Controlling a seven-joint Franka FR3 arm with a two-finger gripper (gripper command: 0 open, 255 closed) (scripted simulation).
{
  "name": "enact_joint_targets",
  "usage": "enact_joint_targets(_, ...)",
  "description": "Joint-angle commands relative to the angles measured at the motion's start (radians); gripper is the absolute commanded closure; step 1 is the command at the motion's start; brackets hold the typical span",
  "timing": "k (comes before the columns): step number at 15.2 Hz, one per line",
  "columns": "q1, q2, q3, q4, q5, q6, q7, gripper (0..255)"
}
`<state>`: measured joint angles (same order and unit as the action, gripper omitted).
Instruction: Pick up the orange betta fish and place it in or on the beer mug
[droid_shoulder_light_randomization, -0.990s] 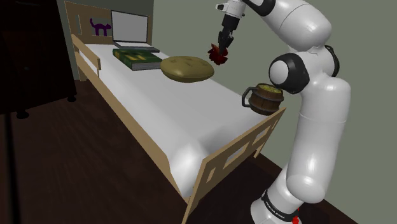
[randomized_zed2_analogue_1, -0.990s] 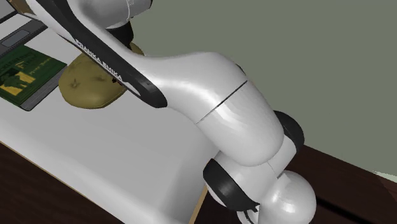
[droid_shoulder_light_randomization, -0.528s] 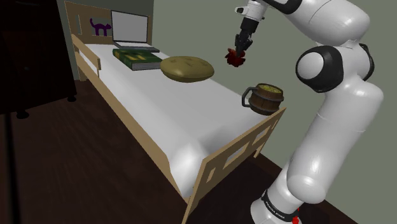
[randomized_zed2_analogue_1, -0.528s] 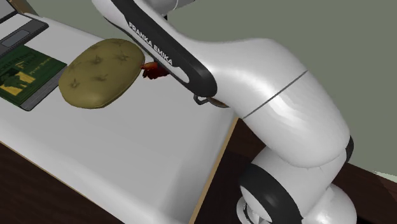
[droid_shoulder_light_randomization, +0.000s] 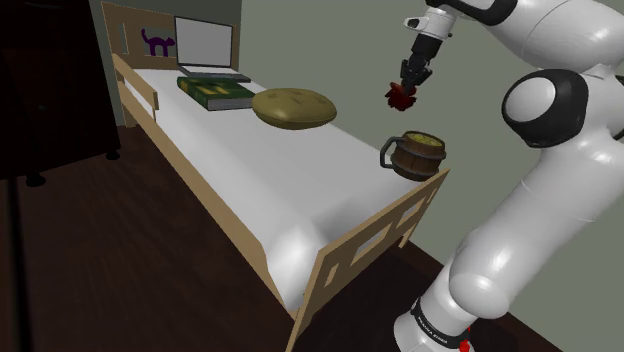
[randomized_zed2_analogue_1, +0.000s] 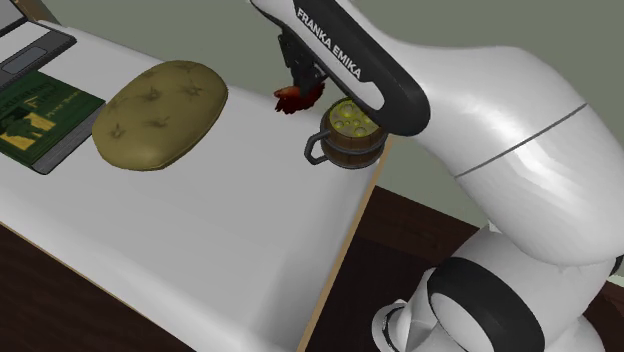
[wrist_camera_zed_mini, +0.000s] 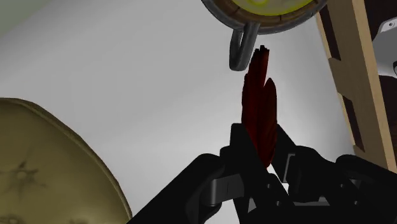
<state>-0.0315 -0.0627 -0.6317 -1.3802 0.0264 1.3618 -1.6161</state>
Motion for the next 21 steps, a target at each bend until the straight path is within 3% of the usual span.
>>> enact_joint_targets(1,-0.013,-0.04,-0.012,-0.032,-0.024,-0.001,-0.031,255)
enact_joint_targets(9,-0.081,-0.114,-0.098,-0.065,-0.078,-0.028,-0.193,255)
enact_joint_targets(21,-0.091,-0.217,-0.06,-0.322,-0.137,0.147,-0.15,255)
